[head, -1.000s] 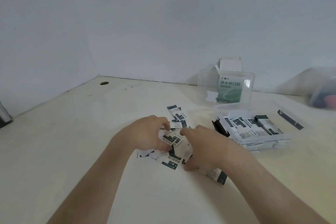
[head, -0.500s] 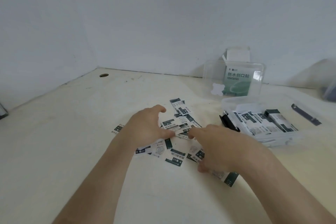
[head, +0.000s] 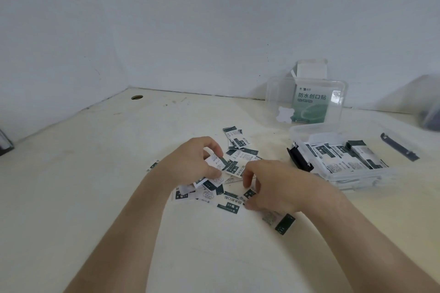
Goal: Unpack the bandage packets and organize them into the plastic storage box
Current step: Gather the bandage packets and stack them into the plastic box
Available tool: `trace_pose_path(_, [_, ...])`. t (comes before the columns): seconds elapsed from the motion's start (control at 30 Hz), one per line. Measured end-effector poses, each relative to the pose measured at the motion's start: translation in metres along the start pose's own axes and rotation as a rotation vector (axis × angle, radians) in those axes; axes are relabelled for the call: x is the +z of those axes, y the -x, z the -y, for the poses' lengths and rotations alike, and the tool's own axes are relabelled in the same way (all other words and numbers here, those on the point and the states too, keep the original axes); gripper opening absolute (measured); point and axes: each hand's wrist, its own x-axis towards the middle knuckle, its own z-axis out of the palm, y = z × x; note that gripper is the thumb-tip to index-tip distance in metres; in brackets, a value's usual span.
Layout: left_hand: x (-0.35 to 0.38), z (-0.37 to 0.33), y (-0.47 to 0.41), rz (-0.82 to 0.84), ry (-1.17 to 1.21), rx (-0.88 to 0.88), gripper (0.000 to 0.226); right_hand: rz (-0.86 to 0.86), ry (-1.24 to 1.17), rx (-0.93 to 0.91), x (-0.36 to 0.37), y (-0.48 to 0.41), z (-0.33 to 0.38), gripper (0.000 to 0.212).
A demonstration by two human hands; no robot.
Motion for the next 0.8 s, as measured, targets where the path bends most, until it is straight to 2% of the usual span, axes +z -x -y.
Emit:
trace_pose_path(0.13, [-0.017, 0.001, 0.008, 0.003, 0.143, 0.064, 0.01, -0.087, -0.035, 0.013, 0.006, -0.009, -0.002, 0.018])
trace_pose_path(0.2, [-0.023, 0.001, 0.015, 0.0, 0.187, 0.1, 0.007, -0.167, -0.035, 0.041, 0.012, -0.015, -0.005, 0.016])
trace_pose_path(0.27, [-0.027, 0.0, 0.02, -0.008, 0.259, 0.143, 0.009, -0.284, -0.134, 0.044, 0.015, -0.019, -0.007, 0.013])
trace_pose_path(0.3, [-0.028, -0.001, 0.021, -0.005, 0.318, 0.168, 0.012, -0.329, -0.297, 0.035, 0.014, -0.02, -0.006, 0.017])
trace_pose_path(0.33, [-0.027, -0.002, 0.021, 0.0, 0.39, 0.19, 0.016, -0.344, -0.584, 0.038, 0.013, -0.02, -0.004, 0.023])
trace_pose_path(0.4, [-0.016, -0.008, 0.018, -0.011, 0.514, 0.21, 0.019, -0.179, -1.3, 0.013, 0.007, -0.018, 0.0, 0.034])
trace_pose_path(0.43, [-0.007, -0.013, 0.016, -0.022, 0.533, 0.221, 0.017, -0.083, -1.525, -0.035, 0.006, -0.017, 0.0, 0.039])
trace_pose_path(0.5, [0.009, -0.023, 0.014, -0.012, 0.492, 0.279, 0.019, -0.003, -1.674, -0.129, 0.007, -0.014, 0.0, 0.038])
trace_pose_path(0.57, [0.015, -0.025, 0.014, -0.019, 0.434, 0.337, 0.028, -0.117, -1.605, -0.133, 0.008, -0.015, 0.0, 0.023])
trace_pose_path(0.6, [0.014, -0.023, 0.012, -0.08, 0.368, 0.354, 0.029, -0.211, -1.509, -0.113, 0.007, -0.014, 0.0, 0.021])
trace_pose_path(0.67, [0.007, -0.015, 0.01, -0.253, 0.142, 0.324, 0.022, -0.406, -1.137, -0.04, 0.009, -0.015, -0.002, 0.03])
trace_pose_path(0.7, [0.007, -0.011, 0.008, -0.279, 0.014, 0.28, 0.019, -0.485, -0.883, -0.023, 0.011, -0.017, -0.003, 0.036])
trace_pose_path(0.77, [0.017, -0.01, 0.005, -0.154, -0.226, 0.169, 0.042, -0.545, -0.472, -0.042, 0.017, -0.021, -0.004, 0.046])
trace_pose_path(0.8, [0.025, -0.012, 0.003, -0.075, -0.352, 0.143, 0.054, -0.551, -0.36, -0.048, 0.018, -0.021, -0.003, 0.05])
